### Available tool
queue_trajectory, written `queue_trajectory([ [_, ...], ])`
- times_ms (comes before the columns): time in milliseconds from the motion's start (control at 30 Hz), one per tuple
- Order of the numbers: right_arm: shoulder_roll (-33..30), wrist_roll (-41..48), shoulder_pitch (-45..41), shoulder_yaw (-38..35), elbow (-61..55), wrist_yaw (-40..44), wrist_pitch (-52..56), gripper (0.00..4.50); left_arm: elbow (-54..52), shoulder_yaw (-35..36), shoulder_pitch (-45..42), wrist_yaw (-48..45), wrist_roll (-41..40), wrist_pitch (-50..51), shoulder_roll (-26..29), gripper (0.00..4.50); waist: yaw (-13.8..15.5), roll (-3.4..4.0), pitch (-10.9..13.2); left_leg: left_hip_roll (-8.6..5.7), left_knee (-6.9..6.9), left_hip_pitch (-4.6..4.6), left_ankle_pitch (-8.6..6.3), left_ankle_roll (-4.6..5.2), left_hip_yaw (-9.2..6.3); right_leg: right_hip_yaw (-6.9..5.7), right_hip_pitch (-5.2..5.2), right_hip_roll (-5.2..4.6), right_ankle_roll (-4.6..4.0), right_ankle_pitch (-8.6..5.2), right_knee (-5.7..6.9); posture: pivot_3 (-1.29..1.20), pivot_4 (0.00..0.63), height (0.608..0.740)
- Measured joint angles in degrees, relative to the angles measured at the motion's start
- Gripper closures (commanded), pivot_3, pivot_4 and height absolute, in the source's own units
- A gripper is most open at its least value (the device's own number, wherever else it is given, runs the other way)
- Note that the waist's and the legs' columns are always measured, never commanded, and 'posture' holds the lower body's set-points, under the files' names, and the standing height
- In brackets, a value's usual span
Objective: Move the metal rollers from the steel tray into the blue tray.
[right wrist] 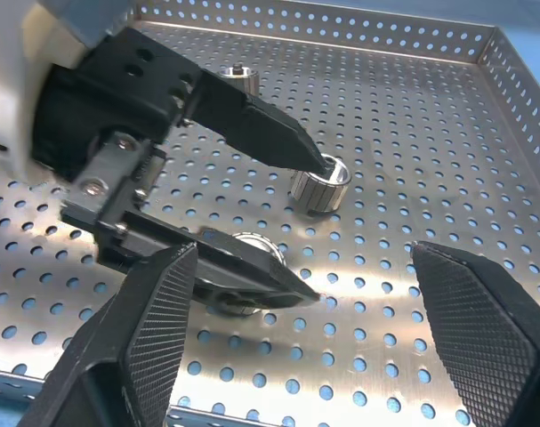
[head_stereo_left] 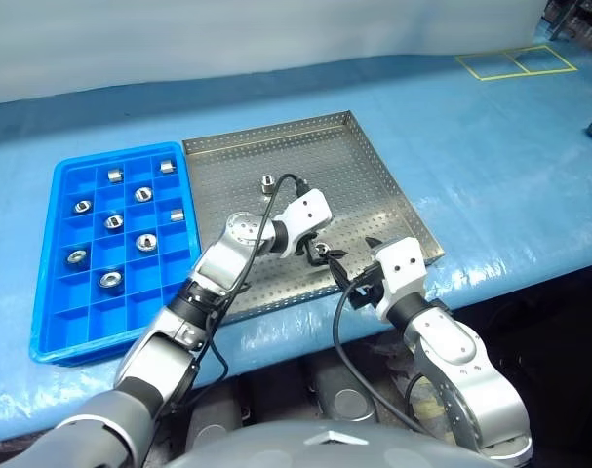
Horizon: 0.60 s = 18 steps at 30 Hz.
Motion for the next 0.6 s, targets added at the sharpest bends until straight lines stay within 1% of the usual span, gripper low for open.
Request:
queue_trajectory([
  [100,-0.08,0.01,-0.08,0.42,0.68,0.3,0.1,0.46,-2.8,-0.04,1.22,-1.08,-0.44,1.62,2.31,0.04,0.14,0.0,0.0,-0.01,0.0,0.01,0.0,0.0,0.0,0.0,0.01,-0.01,-0.01,0.0,0.0,-0.24,0.15,0.74],
  [200,-0.15,-0.05,-0.29,0.41,1.31,0.44,0.14,0.46,-3.62,-0.61,2.93,-1.7,-0.56,2.32,3.35,0.04,0.53,0.01,0.0,-0.01,0.0,0.0,0.0,0.0,0.01,0.0,0.01,-0.02,-0.01,0.0,0.0,-0.24,0.15,0.74],
  [400,-0.14,-0.05,-1.44,0.46,1.35,0.49,0.14,0.46,-3.5,-1.63,3.64,-1.0,-0.87,2.69,1.23,0.04,2.19,0.0,0.0,-0.02,0.02,0.0,0.0,0.0,0.01,0.0,0.0,-0.01,-0.03,-0.02,0.0,-0.24,0.15,0.74],
  [533,-0.08,-0.08,-1.57,0.58,1.36,0.48,0.14,0.46,-0.95,-2.13,3.46,0.15,-0.61,1.66,-0.32,0.04,2.77,0.0,0.0,-0.02,0.02,0.0,0.0,0.01,0.03,0.0,-0.01,-0.01,-0.09,-0.05,0.0,-0.25,0.15,0.74],
  [567,-0.07,-0.12,-1.56,0.6,1.35,0.45,0.15,0.46,-0.16,-2.25,3.32,0.42,-0.39,1.64,-0.39,0.41,2.78,0.01,0.0,-0.02,0.02,0.0,0.0,0.01,0.03,0.0,-0.01,-0.01,-0.1,-0.06,0.0,-0.25,0.15,0.74],
  [600,-0.03,-0.14,-1.52,0.59,1.35,0.42,0.17,0.46,0.46,-2.29,3.21,0.65,-0.3,1.64,-0.42,0.6,2.78,0.0,0.0,-0.02,0.02,0.0,0.0,0.0,0.03,0.0,0.0,-0.01,-0.1,-0.06,0.0,-0.25,0.15,0.74],
])
